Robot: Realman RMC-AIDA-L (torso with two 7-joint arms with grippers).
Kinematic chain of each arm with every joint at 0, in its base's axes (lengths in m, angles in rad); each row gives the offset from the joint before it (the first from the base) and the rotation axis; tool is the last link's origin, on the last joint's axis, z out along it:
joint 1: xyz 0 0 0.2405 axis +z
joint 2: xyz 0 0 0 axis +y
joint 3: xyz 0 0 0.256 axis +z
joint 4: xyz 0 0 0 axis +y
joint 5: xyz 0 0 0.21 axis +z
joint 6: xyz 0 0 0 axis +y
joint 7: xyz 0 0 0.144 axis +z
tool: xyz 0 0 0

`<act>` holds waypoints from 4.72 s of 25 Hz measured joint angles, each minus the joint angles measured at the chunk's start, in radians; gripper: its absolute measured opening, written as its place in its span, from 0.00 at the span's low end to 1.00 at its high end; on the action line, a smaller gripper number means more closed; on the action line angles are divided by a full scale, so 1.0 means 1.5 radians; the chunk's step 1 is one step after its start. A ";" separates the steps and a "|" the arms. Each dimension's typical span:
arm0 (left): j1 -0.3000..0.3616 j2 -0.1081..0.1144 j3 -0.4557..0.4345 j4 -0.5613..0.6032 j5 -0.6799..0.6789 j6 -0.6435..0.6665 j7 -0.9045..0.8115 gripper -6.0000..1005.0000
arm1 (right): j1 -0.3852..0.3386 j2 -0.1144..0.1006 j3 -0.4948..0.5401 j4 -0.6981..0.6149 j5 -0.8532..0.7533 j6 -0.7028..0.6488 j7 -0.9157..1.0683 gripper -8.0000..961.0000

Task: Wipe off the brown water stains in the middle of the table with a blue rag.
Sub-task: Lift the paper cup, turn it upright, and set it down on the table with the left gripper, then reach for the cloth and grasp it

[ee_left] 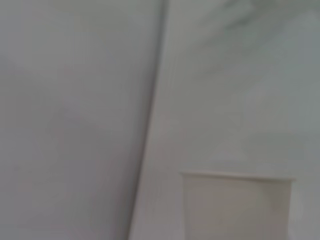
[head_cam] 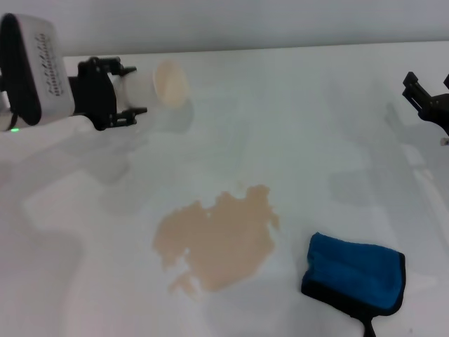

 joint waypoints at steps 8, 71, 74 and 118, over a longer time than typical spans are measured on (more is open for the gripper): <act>0.138 -0.009 0.000 0.140 -0.281 0.001 0.094 0.66 | 0.008 0.000 0.000 0.000 0.000 0.000 0.000 0.88; 0.338 -0.023 -0.004 0.410 -0.618 -0.164 0.173 0.75 | 0.012 0.002 0.001 0.005 0.000 0.039 0.018 0.87; 0.347 -0.023 -0.002 0.419 -0.614 -0.162 0.185 0.81 | 0.012 0.002 0.001 0.005 0.000 0.040 0.020 0.87; 0.543 -0.014 -0.011 0.384 -0.764 0.139 0.209 0.89 | 0.012 -0.029 -0.378 -0.640 -0.632 -0.003 0.972 0.86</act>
